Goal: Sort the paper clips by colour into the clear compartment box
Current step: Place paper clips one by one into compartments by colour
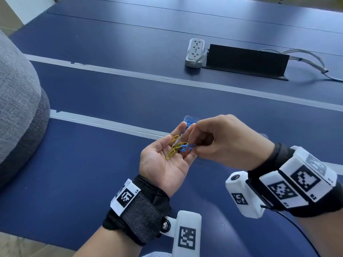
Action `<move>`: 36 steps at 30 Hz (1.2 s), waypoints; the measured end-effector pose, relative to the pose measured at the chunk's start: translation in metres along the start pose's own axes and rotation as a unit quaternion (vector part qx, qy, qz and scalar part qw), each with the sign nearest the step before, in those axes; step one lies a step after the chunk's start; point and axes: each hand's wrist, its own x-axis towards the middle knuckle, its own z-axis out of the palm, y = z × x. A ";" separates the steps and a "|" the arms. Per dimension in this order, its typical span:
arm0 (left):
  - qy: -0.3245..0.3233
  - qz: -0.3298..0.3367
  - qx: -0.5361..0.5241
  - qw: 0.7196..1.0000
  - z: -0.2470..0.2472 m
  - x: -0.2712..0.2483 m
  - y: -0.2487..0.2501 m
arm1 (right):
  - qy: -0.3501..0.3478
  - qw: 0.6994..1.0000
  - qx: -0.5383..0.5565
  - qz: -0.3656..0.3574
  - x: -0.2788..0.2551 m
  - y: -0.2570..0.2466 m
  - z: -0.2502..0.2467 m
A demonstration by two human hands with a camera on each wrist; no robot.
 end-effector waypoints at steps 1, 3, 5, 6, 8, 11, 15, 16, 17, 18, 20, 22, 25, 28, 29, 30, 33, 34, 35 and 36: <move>-0.005 0.001 0.000 1.000 0.000 0.000 0.000 | 0.003 1.000 0.004 -0.006 0.000 0.000 0.000; -0.014 0.000 -0.002 1.000 -0.001 0.001 -0.001 | 0.010 1.000 0.022 -0.012 0.001 -0.002 0.000; -0.021 -0.004 -0.004 1.000 -0.003 0.002 -0.002 | 0.016 0.998 0.066 -0.009 0.002 -0.003 -0.001; -0.023 -0.006 -0.008 1.000 -0.004 0.003 -0.002 | 0.019 0.996 0.088 -0.009 0.002 -0.003 -0.001; -0.028 -0.006 -0.020 0.999 -0.004 0.003 -0.003 | 0.027 0.989 0.144 -0.003 0.002 -0.003 -0.002; -0.040 0.005 -0.033 0.999 -0.001 0.003 -0.005 | 0.035 0.971 0.238 0.014 0.002 -0.002 -0.003; -0.045 0.004 -0.019 0.999 0.000 0.002 -0.008 | 0.016 0.968 0.249 0.035 0.005 0.002 -0.001; -0.042 0.000 -0.010 0.999 0.001 0.003 -0.008 | 0.021 0.973 0.228 0.035 0.007 0.004 0.000; -0.037 -0.004 -0.001 0.999 0.002 0.003 -0.009 | 0.033 0.978 0.205 0.033 0.007 0.005 0.002; -0.032 -0.007 0.007 0.999 0.003 0.002 -0.009 | 0.046 0.981 0.185 0.030 0.008 0.006 0.004; -0.026 -0.007 0.013 1.000 0.004 0.002 -0.010 | 0.059 0.984 0.167 0.024 0.010 0.006 0.006; -0.025 -0.007 0.018 0.999 0.004 0.002 -0.010 | 0.058 0.980 0.187 0.025 0.011 0.006 0.007; -0.027 -0.010 0.015 0.999 0.004 0.003 -0.011 | 0.070 0.972 0.223 0.031 0.012 0.006 0.007; -0.028 -0.021 0.030 0.999 0.004 0.002 -0.012 | 0.104 0.965 0.239 0.037 0.013 0.006 0.006; -0.030 -0.026 0.041 0.998 0.005 0.002 -0.012 | 0.111 0.963 0.241 0.042 0.013 0.007 0.006; -0.032 -0.030 0.054 0.998 0.005 0.002 -0.013 | 0.116 0.962 0.244 0.047 0.013 0.008 0.005; -0.032 -0.037 0.083 0.995 0.006 0.001 -0.012 | 0.117 0.958 0.256 0.056 0.012 0.008 0.004; -0.031 -0.038 0.087 0.995 0.006 0.001 -0.012 | 0.116 0.957 0.260 0.058 0.012 0.008 0.003; -0.031 -0.039 0.090 0.995 0.006 0.001 -0.012 | 0.115 0.956 0.262 0.059 0.012 0.007 0.003; -0.031 -0.040 0.093 0.994 0.006 0.000 -0.012 | 0.113 0.955 0.265 0.061 0.012 0.007 0.003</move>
